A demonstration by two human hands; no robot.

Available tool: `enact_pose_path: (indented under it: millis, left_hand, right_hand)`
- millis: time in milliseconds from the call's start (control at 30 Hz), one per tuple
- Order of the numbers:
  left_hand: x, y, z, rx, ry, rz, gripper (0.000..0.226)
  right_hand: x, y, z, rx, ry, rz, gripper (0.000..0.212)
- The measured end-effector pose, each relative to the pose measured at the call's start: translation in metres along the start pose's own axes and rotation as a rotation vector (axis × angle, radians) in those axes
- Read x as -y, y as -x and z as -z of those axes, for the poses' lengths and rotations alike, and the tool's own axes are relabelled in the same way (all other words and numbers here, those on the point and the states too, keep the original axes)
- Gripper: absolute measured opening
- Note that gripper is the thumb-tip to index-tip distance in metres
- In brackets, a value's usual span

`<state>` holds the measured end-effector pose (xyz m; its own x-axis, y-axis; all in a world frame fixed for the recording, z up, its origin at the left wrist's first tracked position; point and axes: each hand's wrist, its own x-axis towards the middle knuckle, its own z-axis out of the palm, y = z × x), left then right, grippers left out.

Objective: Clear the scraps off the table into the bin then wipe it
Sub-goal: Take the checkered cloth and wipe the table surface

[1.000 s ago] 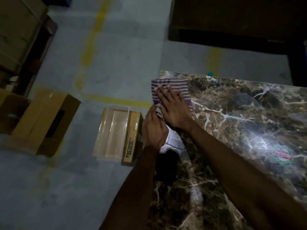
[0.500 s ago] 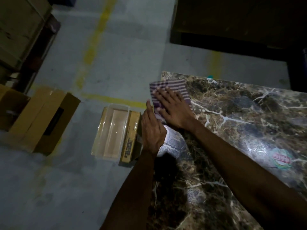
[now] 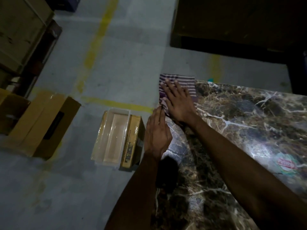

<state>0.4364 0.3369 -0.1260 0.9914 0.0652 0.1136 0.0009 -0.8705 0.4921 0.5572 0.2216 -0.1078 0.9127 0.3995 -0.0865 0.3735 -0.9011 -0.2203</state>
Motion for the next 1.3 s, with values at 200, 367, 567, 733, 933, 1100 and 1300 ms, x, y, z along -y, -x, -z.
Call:
enact_pose_path:
  millis: [200, 367, 567, 733, 933, 1100, 1300]
  left_hand:
    - [-0.002, -0.001, 0.004, 0.043, -0.071, -0.027, 0.060]
    - [-0.007, -0.003, 0.006, 0.118, -0.268, -0.040, 0.064]
    - [-0.006, -0.008, 0.003, 0.090, -0.271, -0.099, 0.060]
    - [-0.003, -0.008, -0.001, 0.072, -0.222, -0.147, 0.062]
    - [-0.001, -0.008, 0.001, 0.140, -0.204, -0.159, 0.058]
    - [-0.002, -0.008, -0.003, 0.117, -0.219, -0.192, 0.047]
    - [-0.003, -0.009, -0.002, 0.108, -0.218, -0.224, 0.049]
  right_hand:
    - [-0.042, 0.050, 0.005, 0.017, 0.010, 0.102, 0.061]
    - [-0.031, 0.002, 0.012, -0.024, -0.040, -0.127, 0.064]
    - [-0.007, 0.001, 0.001, 0.010, 0.021, 0.118, 0.062]
    - [-0.060, 0.011, 0.011, -0.006, -0.016, 0.088, 0.062]
    - [-0.037, -0.019, 0.017, -0.019, -0.052, -0.169, 0.063]
    - [-0.051, 0.032, 0.007, 0.022, -0.015, 0.064, 0.063]
    - [-0.107, 0.046, 0.022, -0.052, -0.042, -0.255, 0.064]
